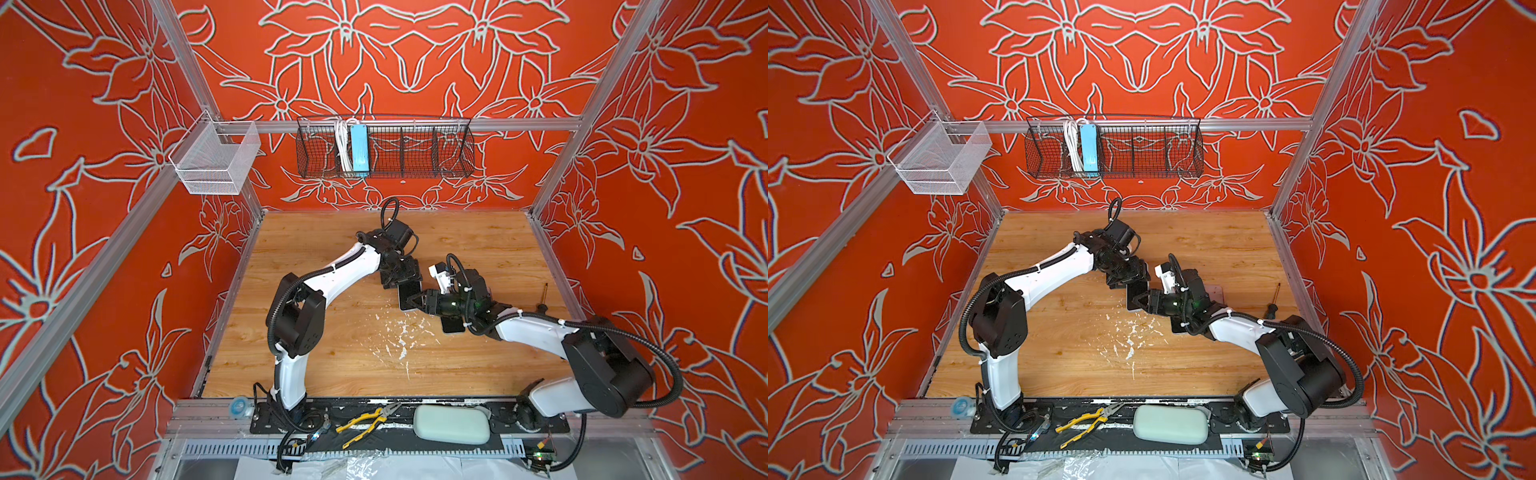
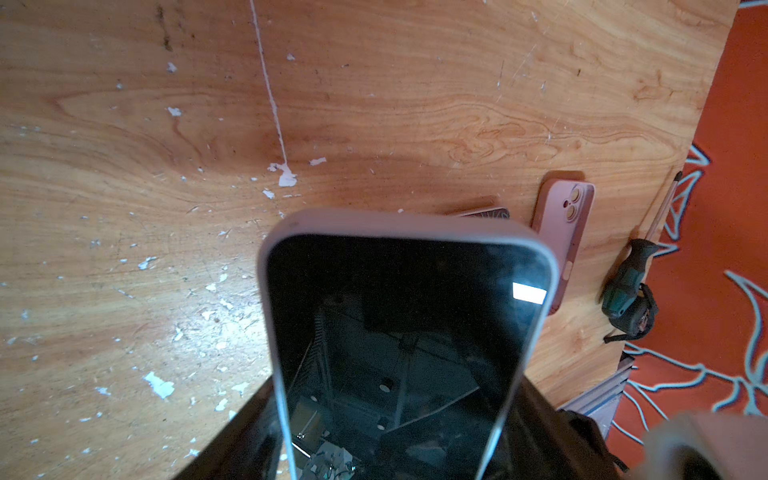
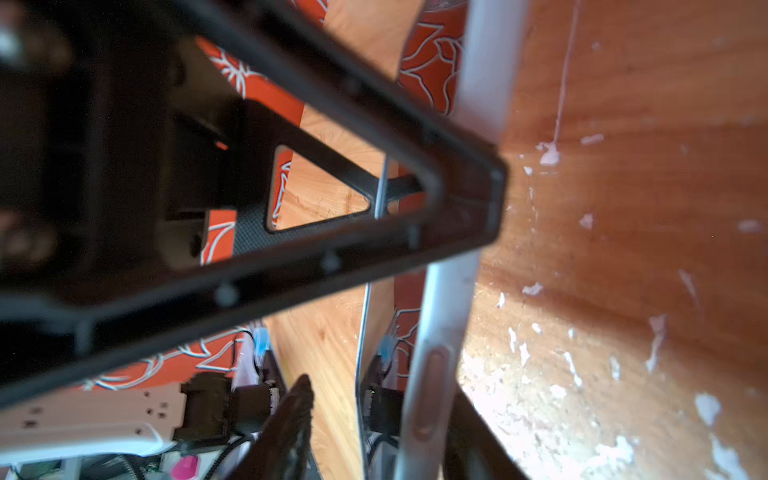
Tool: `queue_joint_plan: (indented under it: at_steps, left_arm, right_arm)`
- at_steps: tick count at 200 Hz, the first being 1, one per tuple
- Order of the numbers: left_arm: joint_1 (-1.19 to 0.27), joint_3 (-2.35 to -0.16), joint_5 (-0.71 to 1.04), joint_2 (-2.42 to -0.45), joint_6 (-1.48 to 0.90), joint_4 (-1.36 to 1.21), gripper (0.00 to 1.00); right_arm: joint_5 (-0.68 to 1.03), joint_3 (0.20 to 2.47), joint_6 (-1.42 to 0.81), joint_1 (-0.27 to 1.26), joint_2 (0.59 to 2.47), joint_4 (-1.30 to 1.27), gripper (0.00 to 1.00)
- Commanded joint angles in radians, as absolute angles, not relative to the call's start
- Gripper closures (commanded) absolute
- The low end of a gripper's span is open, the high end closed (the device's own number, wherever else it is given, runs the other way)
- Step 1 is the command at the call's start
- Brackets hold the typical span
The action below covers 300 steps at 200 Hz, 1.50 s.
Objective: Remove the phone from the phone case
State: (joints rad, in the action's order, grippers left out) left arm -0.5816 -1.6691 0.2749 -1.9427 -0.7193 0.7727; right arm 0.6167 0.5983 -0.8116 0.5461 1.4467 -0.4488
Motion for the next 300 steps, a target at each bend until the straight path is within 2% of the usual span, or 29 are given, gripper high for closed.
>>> queue_joint_plan:
  at_steps: [1,85,108,135,179,245,286,300]
  left_arm:
    - [-0.572,-1.671,0.293,-1.875,-0.729,0.753,0.64]
    - [-0.569,-1.635,0.297,-1.85,-0.742,0.72,0.64]
    - [-0.569,-1.61,0.301,-1.831,-0.749,0.696,0.59]
    - [-0.569,-1.575,0.316,-1.798,-0.75,0.657,0.42]
    - [-0.563,-1.514,0.326,-1.709,-0.733,0.618,0.0]
    - [-0.506,-1.359,0.411,-1.487,-0.661,0.512,0.03]
    - [-0.386,-1.133,0.835,-1.359,-0.545,0.196,0.02]
    - [-0.352,-1.103,0.906,-1.36,-0.538,0.142,0.02]
  right_arm:
    - [0.588,0.608,-0.833,0.557,1.431,-0.484,0.62]
    - [0.571,0.579,-0.888,0.558,1.389,-0.537,0.91]
    - [0.563,0.566,-0.925,0.559,1.368,-0.553,0.97]
    - [0.541,0.552,-0.97,0.558,1.327,-0.538,0.98]
    - [0.524,0.547,-1.008,0.558,1.244,-0.489,0.99]
    - [0.54,0.553,-1.043,0.556,1.177,-0.458,0.99]
    - [0.668,0.602,-1.054,0.549,1.138,-0.428,1.0]
    - [0.73,0.627,-1.061,0.548,1.133,-0.418,0.99]
